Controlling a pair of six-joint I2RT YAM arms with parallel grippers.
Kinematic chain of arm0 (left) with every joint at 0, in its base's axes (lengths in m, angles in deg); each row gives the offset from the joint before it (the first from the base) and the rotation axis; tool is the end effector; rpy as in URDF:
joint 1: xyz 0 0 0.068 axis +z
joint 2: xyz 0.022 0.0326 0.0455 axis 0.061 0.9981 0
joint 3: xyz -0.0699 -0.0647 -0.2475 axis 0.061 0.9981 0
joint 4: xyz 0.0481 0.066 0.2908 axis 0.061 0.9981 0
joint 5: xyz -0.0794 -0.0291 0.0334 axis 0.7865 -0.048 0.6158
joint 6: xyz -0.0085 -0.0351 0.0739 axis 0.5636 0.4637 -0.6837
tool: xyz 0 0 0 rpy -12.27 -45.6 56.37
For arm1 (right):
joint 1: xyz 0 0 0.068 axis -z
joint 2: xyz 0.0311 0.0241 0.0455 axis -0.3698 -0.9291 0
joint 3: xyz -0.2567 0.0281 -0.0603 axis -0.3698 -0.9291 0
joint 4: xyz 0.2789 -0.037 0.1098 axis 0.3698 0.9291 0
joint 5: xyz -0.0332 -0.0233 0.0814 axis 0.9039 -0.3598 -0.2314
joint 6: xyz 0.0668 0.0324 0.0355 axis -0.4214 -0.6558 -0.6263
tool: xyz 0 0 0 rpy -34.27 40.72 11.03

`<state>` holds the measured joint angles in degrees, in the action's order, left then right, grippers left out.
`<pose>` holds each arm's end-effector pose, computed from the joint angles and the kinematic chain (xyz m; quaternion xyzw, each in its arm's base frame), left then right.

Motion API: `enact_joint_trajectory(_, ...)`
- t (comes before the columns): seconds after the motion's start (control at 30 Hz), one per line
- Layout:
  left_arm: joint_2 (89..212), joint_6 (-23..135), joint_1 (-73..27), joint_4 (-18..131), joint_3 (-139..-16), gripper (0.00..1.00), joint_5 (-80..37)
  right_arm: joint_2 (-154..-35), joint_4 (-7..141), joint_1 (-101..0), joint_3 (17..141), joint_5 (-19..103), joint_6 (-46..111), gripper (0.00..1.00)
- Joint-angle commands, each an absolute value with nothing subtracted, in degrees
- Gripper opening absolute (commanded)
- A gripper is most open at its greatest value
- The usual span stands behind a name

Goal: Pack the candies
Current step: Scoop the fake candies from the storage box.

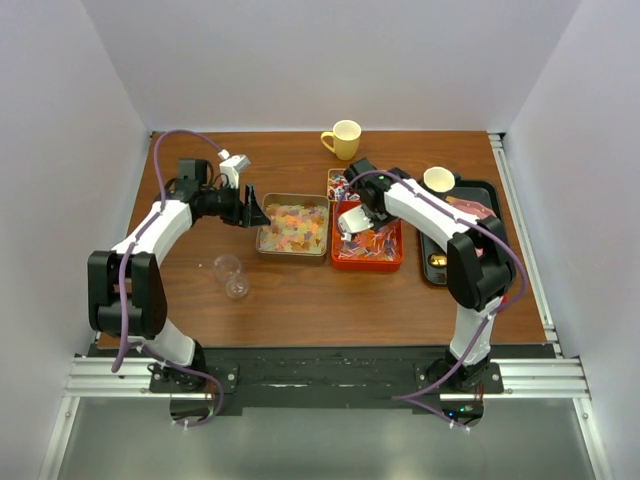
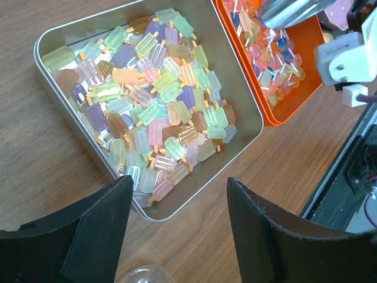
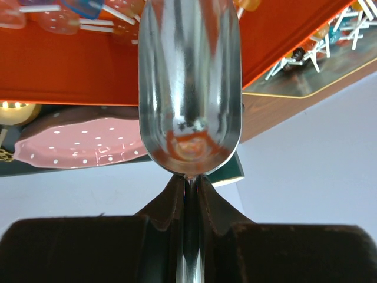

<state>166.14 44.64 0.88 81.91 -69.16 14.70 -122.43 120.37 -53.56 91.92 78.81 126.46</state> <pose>0.3841 -0.0678 0.1935 0.1435 0.8695 -0.3650 0.3002 0.3839 0.1977 0.1804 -0.8082 0.5179 -0.2804 0.0034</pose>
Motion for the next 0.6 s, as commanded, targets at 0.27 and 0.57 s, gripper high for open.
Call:
enact_joint_trajectory(0.27, 163.53, 44.92, 1.21, 79.12, -68.59, 0.69, 16.33, -121.46, 125.88, -52.91, 91.35, 69.71, 129.71, 0.0)
enact_joint_trajectory(0.57, 163.53, 45.01, 1.21, 78.33, -68.59, 0.69, 16.24, -120.74, 125.17, -52.12, 88.79, 65.48, 135.08, 0.0)
